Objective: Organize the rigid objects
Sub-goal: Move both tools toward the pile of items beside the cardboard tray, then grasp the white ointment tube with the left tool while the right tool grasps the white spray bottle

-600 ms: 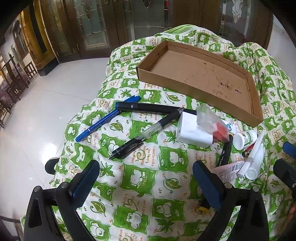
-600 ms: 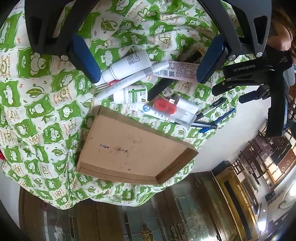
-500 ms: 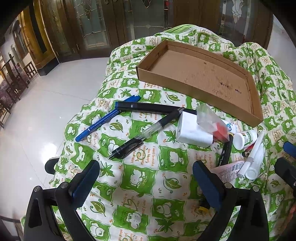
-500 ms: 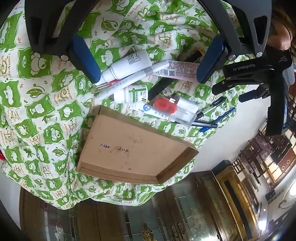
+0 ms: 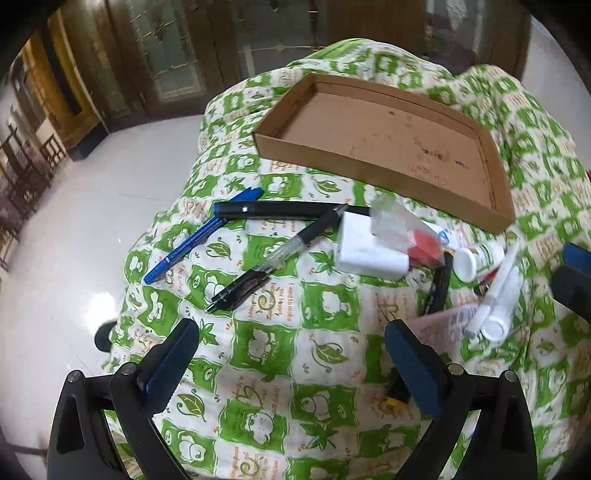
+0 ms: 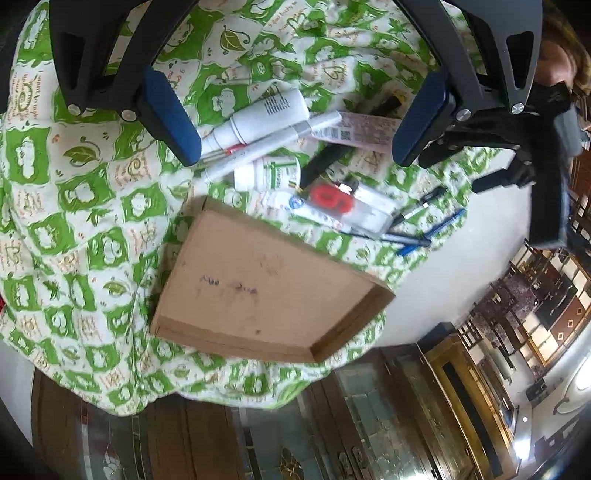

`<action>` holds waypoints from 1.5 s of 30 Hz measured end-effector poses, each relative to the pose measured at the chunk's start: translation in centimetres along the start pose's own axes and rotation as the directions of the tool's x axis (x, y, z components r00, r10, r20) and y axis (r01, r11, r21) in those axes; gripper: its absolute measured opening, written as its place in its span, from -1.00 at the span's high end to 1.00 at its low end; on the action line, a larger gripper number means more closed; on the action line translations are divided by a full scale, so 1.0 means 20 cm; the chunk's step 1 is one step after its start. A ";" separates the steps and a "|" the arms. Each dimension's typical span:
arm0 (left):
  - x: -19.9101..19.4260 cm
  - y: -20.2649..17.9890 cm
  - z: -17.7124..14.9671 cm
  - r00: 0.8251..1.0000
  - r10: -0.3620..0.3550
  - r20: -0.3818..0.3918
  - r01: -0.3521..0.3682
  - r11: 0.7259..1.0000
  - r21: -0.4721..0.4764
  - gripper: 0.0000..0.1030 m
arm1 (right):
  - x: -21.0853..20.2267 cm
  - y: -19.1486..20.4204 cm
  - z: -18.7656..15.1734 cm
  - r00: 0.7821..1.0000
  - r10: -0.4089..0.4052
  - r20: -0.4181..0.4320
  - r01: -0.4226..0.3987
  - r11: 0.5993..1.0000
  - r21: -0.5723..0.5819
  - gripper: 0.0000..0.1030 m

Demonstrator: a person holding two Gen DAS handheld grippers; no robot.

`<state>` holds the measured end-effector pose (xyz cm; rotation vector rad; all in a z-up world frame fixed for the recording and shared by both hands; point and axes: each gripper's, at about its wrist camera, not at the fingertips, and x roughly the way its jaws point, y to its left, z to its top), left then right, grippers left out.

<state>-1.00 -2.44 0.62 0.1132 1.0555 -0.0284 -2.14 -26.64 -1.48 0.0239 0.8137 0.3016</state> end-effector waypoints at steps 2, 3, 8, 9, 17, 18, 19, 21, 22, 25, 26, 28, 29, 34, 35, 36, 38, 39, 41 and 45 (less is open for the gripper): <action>-0.02 -0.03 -0.01 1.000 0.015 0.002 -0.015 0.999 0.036 -0.97 | 0.01 -0.01 0.00 1.000 -0.005 -0.019 0.005 1.000 -0.004 -1.00; -0.02 -0.04 -0.01 1.000 0.022 0.003 -0.022 0.998 0.051 -0.97 | 0.00 -0.01 0.01 1.000 -0.007 -0.024 0.007 1.000 -0.005 -1.00; -0.04 -0.09 -0.02 0.999 0.040 0.013 -0.041 0.994 0.102 -0.97 | -0.05 -0.07 0.07 0.998 -0.056 -0.031 0.055 0.998 -0.020 -1.00; -0.04 -0.10 -0.02 0.999 0.039 0.013 -0.040 0.994 0.107 -0.97 | -0.05 -0.08 0.07 0.998 -0.056 -0.023 0.056 0.998 -0.013 -1.00; -0.05 -0.14 -0.03 1.000 0.029 0.010 -0.030 0.990 0.141 -0.97 | -0.02 -0.14 0.06 0.999 -0.009 -0.037 0.010 1.000 0.023 -0.99; -0.05 -0.15 -0.03 1.000 0.027 0.010 -0.028 0.989 0.147 -0.97 | -0.02 -0.14 0.06 0.999 -0.004 -0.041 0.005 1.000 0.025 -0.98; -0.05 -0.15 -0.03 1.000 0.023 0.010 -0.025 0.988 0.152 -0.97 | -0.01 -0.14 0.06 0.999 0.006 -0.044 -0.005 1.000 0.031 -0.98; -0.05 -0.17 -0.03 1.000 0.013 0.010 -0.015 0.985 0.171 -0.97 | 0.00 -0.15 0.06 0.998 0.015 -0.054 -0.013 0.999 0.043 -0.95; -0.05 -0.19 -0.03 1.000 0.006 0.009 -0.008 0.983 0.184 -0.97 | 0.00 -0.15 0.06 0.998 0.015 -0.054 -0.012 0.999 0.045 -0.94; -0.05 -0.23 -0.03 1.000 -0.017 0.007 0.015 0.975 0.224 -0.97 | 0.01 -0.17 0.06 0.998 0.024 -0.060 -0.020 0.998 0.063 -0.92; -0.05 -0.25 -0.03 1.000 -0.030 0.005 0.028 0.969 0.245 -0.97 | 0.01 -0.17 0.06 0.998 0.023 -0.058 -0.019 0.998 0.066 -0.89; -0.05 -0.28 -0.02 0.998 -0.055 -0.001 0.053 0.960 0.276 -0.97 | 0.02 -0.18 0.06 0.998 0.023 -0.064 -0.019 0.997 0.071 -0.85; -0.05 -0.30 -0.02 0.997 -0.071 -0.005 0.069 0.954 0.293 -0.97 | 0.02 -0.18 0.06 0.998 0.015 -0.063 -0.011 0.998 0.067 -0.84; -0.05 -0.35 0.01 0.989 -0.145 -0.026 0.146 0.932 0.332 -0.97 | 0.02 -0.18 0.06 0.998 0.012 -0.065 -0.008 0.998 0.065 -0.83; -0.04 -0.36 0.01 0.987 -0.157 -0.035 0.160 0.925 0.344 -0.97 | 0.03 -0.18 0.06 0.998 0.010 -0.066 -0.006 0.998 0.065 -0.83; -0.03 -0.37 0.02 0.985 -0.166 -0.045 0.171 0.919 0.355 -0.97 | 0.03 -0.18 0.07 0.998 0.003 -0.063 0.001 0.998 0.062 -0.83; 0.01 -0.40 0.03 0.981 -0.177 -0.074 0.192 0.906 0.376 -0.97 | 0.03 -0.19 0.06 0.998 0.001 -0.066 0.003 0.998 0.069 -0.83; 0.02 -0.42 0.03 0.979 -0.183 -0.087 0.202 0.901 0.384 -0.97 | 0.03 -0.20 0.06 0.998 0.002 -0.067 0.003 0.997 0.074 -0.83; 0.06 -0.45 0.04 0.975 -0.192 -0.110 0.221 0.889 0.401 -0.97 | 0.04 -0.21 0.07 0.998 -0.003 -0.070 0.009 0.996 0.088 -0.83; 0.14 -0.50 0.03 0.964 -0.208 -0.164 0.258 0.873 0.413 -0.66 | 0.05 -0.23 0.07 0.997 -0.006 -0.082 0.015 0.994 0.113 -0.83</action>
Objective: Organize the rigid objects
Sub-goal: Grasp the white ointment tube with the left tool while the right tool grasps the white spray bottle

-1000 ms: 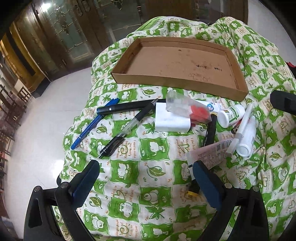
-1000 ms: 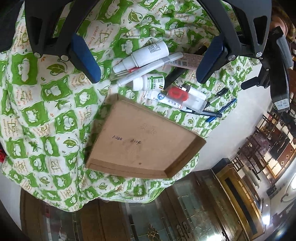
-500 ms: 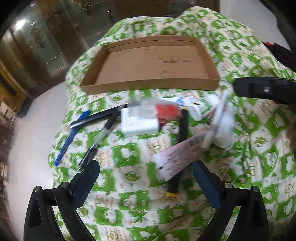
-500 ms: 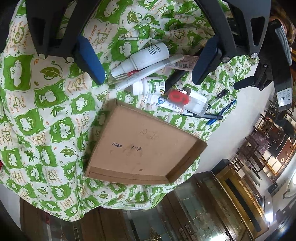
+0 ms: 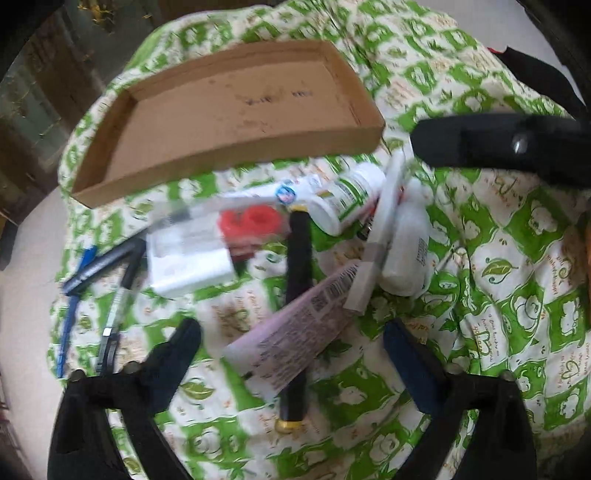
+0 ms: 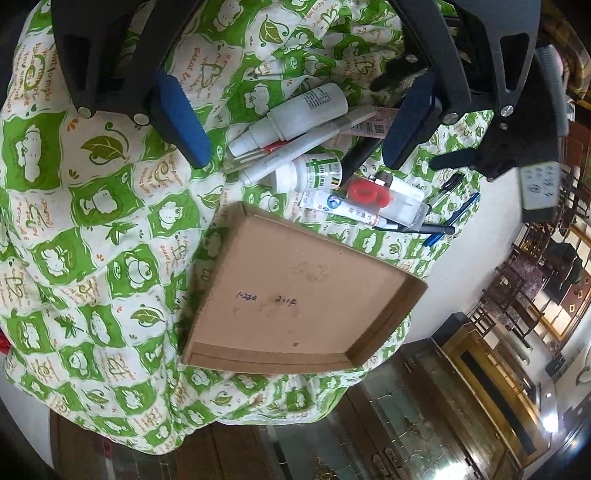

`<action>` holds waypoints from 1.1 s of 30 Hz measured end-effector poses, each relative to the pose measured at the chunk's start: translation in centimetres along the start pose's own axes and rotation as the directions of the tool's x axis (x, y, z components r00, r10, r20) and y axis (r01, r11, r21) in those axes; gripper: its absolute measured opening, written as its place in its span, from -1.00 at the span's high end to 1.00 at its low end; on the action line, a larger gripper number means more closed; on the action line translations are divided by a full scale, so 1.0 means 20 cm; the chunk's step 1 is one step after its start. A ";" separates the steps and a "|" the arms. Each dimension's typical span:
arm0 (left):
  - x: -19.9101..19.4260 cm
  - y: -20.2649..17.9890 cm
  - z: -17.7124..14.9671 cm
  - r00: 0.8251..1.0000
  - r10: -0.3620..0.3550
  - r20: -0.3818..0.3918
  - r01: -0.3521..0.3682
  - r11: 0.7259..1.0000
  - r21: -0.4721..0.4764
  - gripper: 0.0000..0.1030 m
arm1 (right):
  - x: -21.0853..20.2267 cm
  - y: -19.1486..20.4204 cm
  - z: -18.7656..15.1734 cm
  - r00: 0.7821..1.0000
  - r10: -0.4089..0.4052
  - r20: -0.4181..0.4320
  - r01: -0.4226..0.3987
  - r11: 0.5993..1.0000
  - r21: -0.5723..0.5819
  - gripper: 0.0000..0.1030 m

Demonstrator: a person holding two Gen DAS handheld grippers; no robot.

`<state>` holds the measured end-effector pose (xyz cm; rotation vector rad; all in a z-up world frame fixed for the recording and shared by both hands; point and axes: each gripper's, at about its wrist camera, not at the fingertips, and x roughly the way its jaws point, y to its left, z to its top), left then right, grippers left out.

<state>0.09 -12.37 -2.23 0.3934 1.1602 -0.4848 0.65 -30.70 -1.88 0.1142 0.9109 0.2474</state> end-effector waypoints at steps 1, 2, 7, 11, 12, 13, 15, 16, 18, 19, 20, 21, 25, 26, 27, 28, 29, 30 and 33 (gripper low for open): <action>0.02 -0.01 0.00 1.000 -0.009 -0.013 0.009 1.000 0.003 -0.34 | 0.00 0.00 0.00 1.000 -0.002 -0.002 0.002 1.000 0.001 -0.83; 0.04 -0.02 -0.01 1.000 -0.015 -0.027 0.015 1.000 0.009 -0.16 | 0.00 0.00 0.00 1.000 -0.009 -0.003 0.009 1.000 -0.003 -0.83; 0.00 -0.04 -0.05 0.999 -0.039 -0.010 0.040 0.999 0.005 0.44 | 0.02 0.02 -0.01 1.000 -0.026 -0.010 0.025 0.999 -0.023 -0.83; -0.08 0.05 -0.09 0.997 -0.080 0.011 0.080 0.994 -0.076 0.74 | 0.03 0.04 -0.02 0.999 -0.018 -0.026 0.016 0.999 -0.040 -0.63; -0.08 0.06 -0.10 0.997 -0.076 0.006 0.076 0.993 -0.094 0.74 | 0.04 0.04 -0.02 0.999 -0.007 -0.037 0.005 0.999 -0.037 -0.49; -0.08 0.08 -0.12 0.997 -0.079 0.000 0.079 0.990 -0.113 0.74 | 0.05 0.04 -0.02 0.998 0.006 -0.056 -0.008 1.000 -0.029 -0.41; -0.06 0.12 -0.14 0.996 -0.087 -0.009 0.085 0.984 -0.158 0.74 | 0.07 0.04 -0.04 0.995 0.027 -0.095 -0.028 1.000 -0.001 -0.25; -0.06 0.13 -0.14 0.996 -0.086 -0.008 0.083 0.983 -0.164 0.74 | 0.08 0.04 -0.05 0.993 0.031 -0.116 -0.030 0.999 0.012 -0.22; -0.07 0.11 -0.15 0.997 -0.078 -0.007 0.076 0.985 -0.156 0.74 | 0.09 0.05 -0.07 0.988 0.010 -0.154 -0.007 1.000 0.023 -0.18; -0.07 0.11 -0.14 0.997 -0.072 -0.009 0.069 0.986 -0.150 0.74 | 0.10 0.05 -0.09 0.987 0.002 -0.163 0.001 1.000 0.024 -0.18; -0.07 0.10 -0.15 0.998 -0.064 -0.012 0.062 0.987 -0.146 0.74 | 0.10 0.05 -0.10 0.984 -0.004 -0.176 0.009 1.000 0.026 -0.18; -0.07 0.09 -0.15 0.998 -0.061 -0.013 0.059 0.988 -0.145 0.74 | 0.10 0.06 -0.11 0.982 -0.008 -0.187 0.013 1.000 0.027 -0.18; -0.07 0.04 -0.14 0.998 -0.056 -0.020 0.052 0.989 -0.141 0.73 | 0.16 0.06 -0.12 0.977 -0.028 -0.209 0.033 0.999 0.019 -0.17; -0.07 0.05 -0.14 0.998 -0.054 -0.020 0.051 0.989 -0.140 0.72 | 0.20 0.06 -0.12 0.973 -0.008 -0.232 0.016 0.999 0.033 -0.09; -0.07 0.04 -0.14 0.998 -0.052 -0.023 0.048 0.989 -0.143 0.64 | 0.24 0.06 -0.11 0.969 0.016 -0.248 -0.003 0.999 0.053 -0.02; -0.05 0.04 -0.12 0.998 -0.050 -0.029 0.045 0.988 -0.150 0.55 | 0.26 0.05 -0.10 0.965 0.038 -0.260 -0.019 0.997 0.075 -0.01; -0.03 0.04 -0.10 0.998 -0.050 -0.037 0.043 0.985 -0.165 0.48 | 0.30 0.03 -0.09 0.961 0.067 -0.269 -0.039 0.993 0.110 0.03; -0.02 0.04 -0.08 0.998 -0.048 -0.040 0.040 0.983 -0.180 0.33 | 0.31 0.02 -0.07 0.959 0.093 -0.268 -0.058 0.989 0.135 0.13; 0.03 0.04 -0.02 0.997 -0.063 -0.045 0.052 0.974 -0.220 0.21 | 0.36 0.02 -0.05 0.950 0.154 -0.273 -0.108 0.979 0.176 0.22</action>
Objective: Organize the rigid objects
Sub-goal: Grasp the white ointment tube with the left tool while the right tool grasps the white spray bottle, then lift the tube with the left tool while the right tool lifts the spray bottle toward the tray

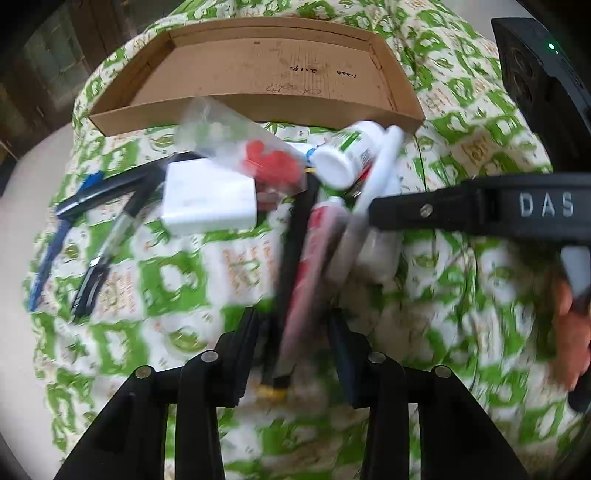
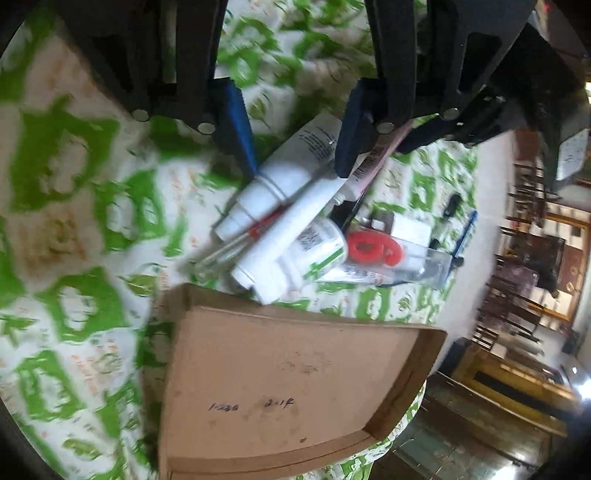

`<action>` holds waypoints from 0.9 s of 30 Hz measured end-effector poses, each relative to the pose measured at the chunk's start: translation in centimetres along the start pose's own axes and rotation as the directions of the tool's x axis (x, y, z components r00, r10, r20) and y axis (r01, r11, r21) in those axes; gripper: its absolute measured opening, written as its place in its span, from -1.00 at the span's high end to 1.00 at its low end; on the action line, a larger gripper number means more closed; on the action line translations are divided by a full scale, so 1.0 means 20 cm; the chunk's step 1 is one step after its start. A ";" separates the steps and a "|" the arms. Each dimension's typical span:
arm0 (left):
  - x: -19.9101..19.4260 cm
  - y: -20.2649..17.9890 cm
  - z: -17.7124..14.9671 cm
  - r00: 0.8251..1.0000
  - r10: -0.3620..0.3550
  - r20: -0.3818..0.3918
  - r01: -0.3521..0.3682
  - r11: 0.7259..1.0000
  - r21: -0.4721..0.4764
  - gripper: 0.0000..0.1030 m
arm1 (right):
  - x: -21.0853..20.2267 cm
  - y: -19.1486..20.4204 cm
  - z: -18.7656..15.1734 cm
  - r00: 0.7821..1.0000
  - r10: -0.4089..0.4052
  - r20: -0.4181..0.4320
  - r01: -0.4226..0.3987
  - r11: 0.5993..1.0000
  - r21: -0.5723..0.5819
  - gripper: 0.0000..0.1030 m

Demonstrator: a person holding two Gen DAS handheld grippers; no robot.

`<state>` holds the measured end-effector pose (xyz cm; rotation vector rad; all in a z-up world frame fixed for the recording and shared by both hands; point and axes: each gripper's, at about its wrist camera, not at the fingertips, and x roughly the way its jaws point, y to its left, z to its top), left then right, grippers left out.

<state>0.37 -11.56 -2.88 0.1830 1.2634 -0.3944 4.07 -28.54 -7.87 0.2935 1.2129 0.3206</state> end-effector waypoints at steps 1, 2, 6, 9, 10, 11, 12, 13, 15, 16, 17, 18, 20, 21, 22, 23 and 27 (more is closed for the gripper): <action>0.01 -0.01 0.02 1.000 0.004 -0.002 -0.004 1.000 -0.002 0.21 | 0.02 0.00 0.02 1.000 0.006 -0.010 -0.006 1.000 0.005 0.22; 0.03 -0.03 0.03 1.000 0.017 0.000 -0.017 1.000 0.005 0.21 | 0.04 0.00 0.02 1.000 0.008 -0.014 -0.008 1.000 0.015 0.22; 0.02 -0.08 0.03 1.000 0.020 0.021 -0.021 1.000 0.014 0.51 | 0.09 -0.04 0.05 0.998 0.049 -0.028 -0.046 0.996 0.072 0.22; -0.03 -0.06 0.01 0.999 -0.011 0.052 0.012 1.000 -0.021 0.58 | 0.11 -0.03 0.06 0.998 0.052 -0.028 -0.050 0.996 0.069 0.21; -0.04 -0.06 0.00 0.998 -0.022 0.058 0.024 0.999 -0.032 0.68 | 0.11 -0.03 0.06 0.998 0.050 -0.027 -0.049 0.997 0.065 0.21; -0.06 -0.05 -0.02 0.997 -0.036 0.061 0.038 0.998 -0.044 0.79 | 0.11 -0.01 0.06 0.999 0.044 -0.024 -0.043 0.998 0.050 0.22; -0.07 -0.04 -0.03 0.997 -0.044 0.062 0.047 0.997 -0.054 0.84 | 0.10 0.00 0.05 0.999 0.034 -0.025 -0.034 0.999 0.029 0.24; -0.08 -0.03 -0.05 0.997 -0.049 0.062 0.053 0.997 -0.062 0.84 | 0.10 0.02 0.04 1.000 0.019 -0.025 -0.019 1.000 0.001 0.25; -0.10 -0.01 -0.09 0.997 -0.053 0.058 0.058 0.995 -0.081 0.84 | 0.08 0.08 0.00 1.000 -0.006 -0.031 0.004 0.998 -0.060 0.26; -0.11 -0.01 -0.10 0.997 -0.059 0.055 0.064 0.994 -0.092 0.84 | 0.08 0.09 -0.02 0.999 -0.004 -0.041 0.001 0.997 -0.076 0.26; -0.11 0.00 -0.11 0.997 -0.063 0.054 0.068 0.993 -0.096 0.84 | 0.08 0.10 -0.04 0.998 0.004 -0.057 -0.008 0.996 -0.086 0.26; -0.10 -0.01 -0.11 0.997 -0.063 0.052 0.068 0.993 -0.094 0.84 | 0.09 0.11 -0.06 0.997 0.005 -0.076 -0.013 0.996 -0.093 0.27; -0.09 -0.02 -0.10 0.997 -0.064 0.036 0.066 0.995 -0.079 0.83 | 0.11 0.13 -0.08 0.995 -0.022 -0.093 0.011 0.993 -0.119 0.27; -0.07 -0.02 -0.10 0.998 -0.050 0.031 0.052 0.996 -0.067 0.78 | 0.12 0.14 -0.08 0.995 -0.030 -0.092 0.018 0.992 -0.128 0.27; -0.06 -0.04 -0.09 0.999 -0.037 0.028 0.039 0.998 -0.054 0.75 | 0.12 0.14 -0.07 0.995 -0.031 -0.091 0.020 0.992 -0.128 0.27; -0.04 -0.05 -0.08 0.999 -0.037 0.025 0.039 0.998 -0.051 0.72 | 0.13 0.14 -0.06 0.995 -0.028 -0.092 0.017 0.993 -0.121 0.27; 0.00 -0.08 -0.02 0.999 -0.027 0.023 0.029 0.997 -0.068 0.36 | 0.16 0.10 -0.04 0.994 0.015 -0.105 -0.021 0.998 -0.057 0.26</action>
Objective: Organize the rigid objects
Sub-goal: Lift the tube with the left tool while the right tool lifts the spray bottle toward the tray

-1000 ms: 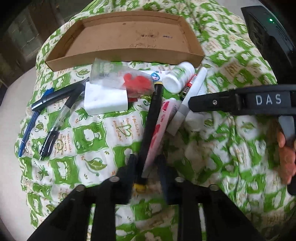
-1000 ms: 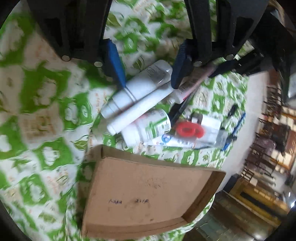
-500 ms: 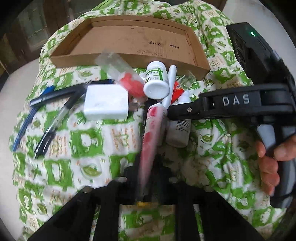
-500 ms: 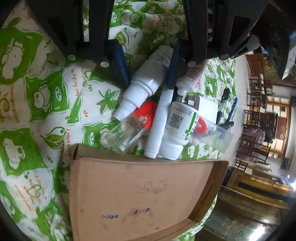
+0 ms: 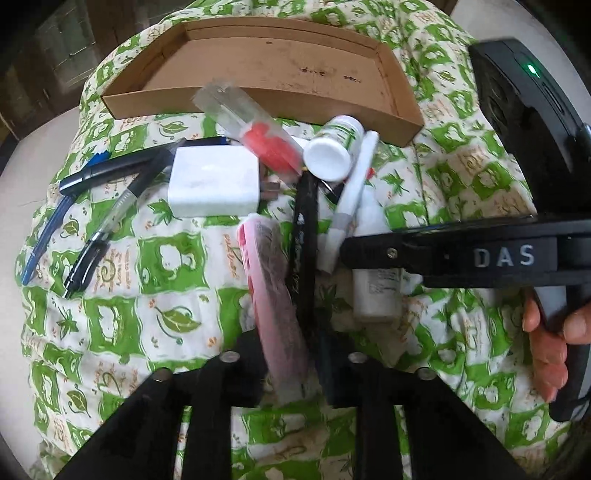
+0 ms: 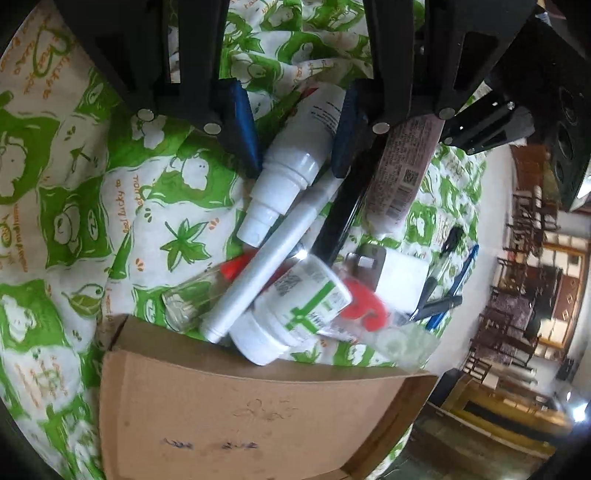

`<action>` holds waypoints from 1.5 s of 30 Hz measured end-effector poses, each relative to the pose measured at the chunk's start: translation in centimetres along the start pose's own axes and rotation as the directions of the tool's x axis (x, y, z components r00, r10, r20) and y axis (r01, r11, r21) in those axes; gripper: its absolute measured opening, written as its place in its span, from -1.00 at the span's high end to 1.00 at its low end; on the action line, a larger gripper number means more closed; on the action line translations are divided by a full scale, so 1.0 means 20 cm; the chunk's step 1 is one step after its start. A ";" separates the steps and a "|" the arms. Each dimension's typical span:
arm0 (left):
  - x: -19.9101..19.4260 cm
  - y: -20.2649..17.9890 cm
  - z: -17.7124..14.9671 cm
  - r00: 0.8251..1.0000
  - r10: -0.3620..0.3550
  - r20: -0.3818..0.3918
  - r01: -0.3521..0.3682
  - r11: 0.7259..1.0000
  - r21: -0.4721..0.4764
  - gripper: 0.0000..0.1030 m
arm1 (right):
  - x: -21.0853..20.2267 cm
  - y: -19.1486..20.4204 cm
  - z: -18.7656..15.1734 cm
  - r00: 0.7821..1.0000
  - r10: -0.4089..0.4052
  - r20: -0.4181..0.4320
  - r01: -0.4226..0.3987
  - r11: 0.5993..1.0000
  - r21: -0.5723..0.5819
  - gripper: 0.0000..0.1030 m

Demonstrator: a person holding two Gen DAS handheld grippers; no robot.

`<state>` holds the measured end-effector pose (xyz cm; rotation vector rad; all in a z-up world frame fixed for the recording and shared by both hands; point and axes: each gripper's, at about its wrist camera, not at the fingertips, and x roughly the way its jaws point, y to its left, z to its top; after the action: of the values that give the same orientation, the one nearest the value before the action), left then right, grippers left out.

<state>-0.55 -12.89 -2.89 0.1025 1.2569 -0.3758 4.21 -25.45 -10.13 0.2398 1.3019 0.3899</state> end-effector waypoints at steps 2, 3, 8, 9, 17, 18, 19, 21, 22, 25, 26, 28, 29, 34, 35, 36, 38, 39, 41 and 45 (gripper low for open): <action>0.00 0.01 0.03 1.000 -0.002 0.013 0.002 1.000 -0.026 0.16 | 0.00 -0.02 0.01 1.000 0.021 0.001 -0.021 0.999 0.026 0.26; -0.02 0.03 0.03 1.000 -0.004 0.020 0.004 0.999 -0.037 0.06 | -0.01 -0.03 0.01 1.000 0.028 0.002 -0.028 0.999 0.035 0.26; -0.06 0.08 0.06 0.998 -0.039 0.047 0.042 0.996 -0.080 0.01 | -0.04 -0.06 0.00 0.999 0.052 0.012 -0.052 0.997 0.061 0.26; -0.07 0.09 0.05 0.998 -0.051 0.049 0.055 0.995 -0.085 0.01 | -0.05 -0.06 0.00 0.998 0.058 0.019 -0.059 0.996 0.064 0.27; -0.02 0.11 0.06 0.993 -0.109 0.054 0.115 0.985 -0.131 0.38 | -0.07 -0.05 -0.01 0.999 0.024 0.029 -0.024 0.999 0.022 0.34; 0.01 0.10 0.09 0.992 -0.117 0.054 0.123 0.982 -0.141 0.38 | -0.06 -0.05 -0.01 0.999 0.023 0.027 -0.023 0.999 0.021 0.34; 0.02 0.11 0.10 0.990 -0.127 0.057 0.134 0.979 -0.155 0.38 | -0.06 -0.05 -0.01 0.999 0.025 0.024 -0.025 0.999 0.021 0.33; 0.02 0.11 0.10 0.989 -0.137 0.060 0.145 0.975 -0.168 0.38 | -0.04 -0.04 -0.01 0.999 0.026 0.018 -0.027 0.999 0.021 0.32; 0.01 0.11 0.09 0.988 -0.139 0.063 0.148 0.974 -0.171 0.39 | -0.03 -0.03 -0.01 1.000 0.026 0.016 -0.026 0.999 0.020 0.32; 0.01 0.10 0.09 0.988 -0.140 0.066 0.149 0.974 -0.168 0.39 | -0.02 -0.03 -0.01 1.000 0.024 0.012 -0.025 1.000 0.018 0.31; 0.00 0.10 0.07 0.988 -0.137 0.067 0.146 0.976 -0.164 0.39 | -0.02 -0.03 -0.02 1.000 0.030 0.006 -0.030 0.999 0.023 0.31; -0.02 0.11 0.05 0.990 -0.127 0.067 0.137 0.977 -0.161 0.39 | -0.02 -0.03 -0.03 0.999 0.044 -0.002 -0.044 0.998 0.042 0.31; -0.02 0.11 0.05 0.991 -0.118 0.067 0.127 0.979 -0.161 0.39 | -0.01 -0.02 -0.03 0.999 0.046 -0.004 -0.046 0.998 0.046 0.31; -0.05 0.12 0.02 0.992 -0.099 0.082 0.111 0.981 -0.161 0.39 | -0.03 0.00 -0.04 0.998 0.051 0.021 -0.051 0.998 0.032 0.33; -0.06 0.13 0.02 0.991 -0.097 0.089 0.110 0.981 -0.162 0.39 | -0.04 0.01 -0.04 0.998 0.054 0.032 -0.055 0.998 0.025 0.34; -0.07 0.13 0.01 0.991 -0.099 0.096 0.113 0.980 -0.166 0.39 | -0.05 0.02 -0.05 0.997 0.060 0.044 -0.061 0.998 0.018 0.34; -0.10 0.14 0.01 0.989 -0.100 0.112 0.118 0.977 -0.176 0.39 | -0.08 0.03 -0.05 0.995 0.073 0.066 -0.074 0.997 0.004 0.35; -0.11 0.15 0.01 0.988 -0.103 0.117 0.123 0.976 -0.180 0.39 | -0.08 0.04 -0.05 0.994 0.078 0.070 -0.078 0.997 0.001 0.35; -0.14 0.16 0.01 0.986 -0.104 0.130 0.127 0.975 -0.184 0.39 | -0.09 0.05 -0.05 0.993 0.092 0.075 -0.093 0.996 0.000 0.35; -0.20 0.16 0.03 0.986 -0.072 0.149 0.098 0.980 -0.173 0.39 | -0.12 0.05 -0.06 0.991 0.097 0.094 -0.097 0.995 -0.011 0.36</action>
<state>-0.04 -9.21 0.62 -0.1307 1.1510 -0.3355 2.41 -25.53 -7.84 0.3136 1.1993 0.4598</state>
